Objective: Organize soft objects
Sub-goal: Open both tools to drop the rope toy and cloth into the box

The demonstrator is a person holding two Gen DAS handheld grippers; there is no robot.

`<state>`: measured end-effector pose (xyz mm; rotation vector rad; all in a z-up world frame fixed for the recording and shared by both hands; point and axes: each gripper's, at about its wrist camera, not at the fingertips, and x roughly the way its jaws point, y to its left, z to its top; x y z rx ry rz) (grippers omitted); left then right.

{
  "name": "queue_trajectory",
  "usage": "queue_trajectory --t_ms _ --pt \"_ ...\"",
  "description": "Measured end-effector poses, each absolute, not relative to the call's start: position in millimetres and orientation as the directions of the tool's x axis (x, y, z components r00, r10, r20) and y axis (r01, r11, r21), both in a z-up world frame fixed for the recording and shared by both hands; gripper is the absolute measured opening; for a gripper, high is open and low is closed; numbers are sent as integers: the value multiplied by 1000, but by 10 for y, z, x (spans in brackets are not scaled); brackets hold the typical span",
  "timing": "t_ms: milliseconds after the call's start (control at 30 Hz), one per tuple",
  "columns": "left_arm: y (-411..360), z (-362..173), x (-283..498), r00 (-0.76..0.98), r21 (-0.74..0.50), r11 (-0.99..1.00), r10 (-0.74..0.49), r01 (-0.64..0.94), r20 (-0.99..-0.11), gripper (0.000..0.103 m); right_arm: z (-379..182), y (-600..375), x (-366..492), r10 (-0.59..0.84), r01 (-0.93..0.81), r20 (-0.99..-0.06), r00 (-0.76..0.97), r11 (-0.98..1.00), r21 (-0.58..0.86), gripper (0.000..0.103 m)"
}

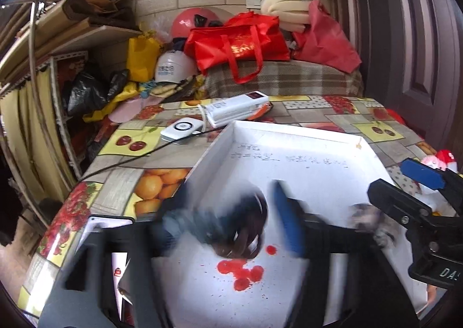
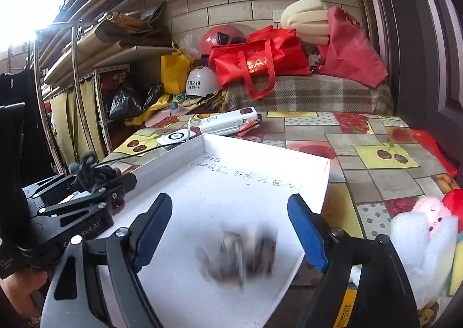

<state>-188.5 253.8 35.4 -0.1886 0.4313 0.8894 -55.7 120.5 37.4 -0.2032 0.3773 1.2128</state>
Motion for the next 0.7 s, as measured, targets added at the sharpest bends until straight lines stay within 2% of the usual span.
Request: queue_trajectory --t_ms 33,100,700 --pt "2530 358 -1888 552 19 619 712 -785 -434 95 376 1191 -559 874 -939 -384 298 342 48 82" --pt "2515 365 -1905 555 19 620 715 -784 -424 103 380 1191 -557 874 -938 -382 301 343 47 82" --pt "2399 409 -1931 557 46 613 745 -789 -368 103 442 1026 -737 896 -934 -281 344 356 -9 83"
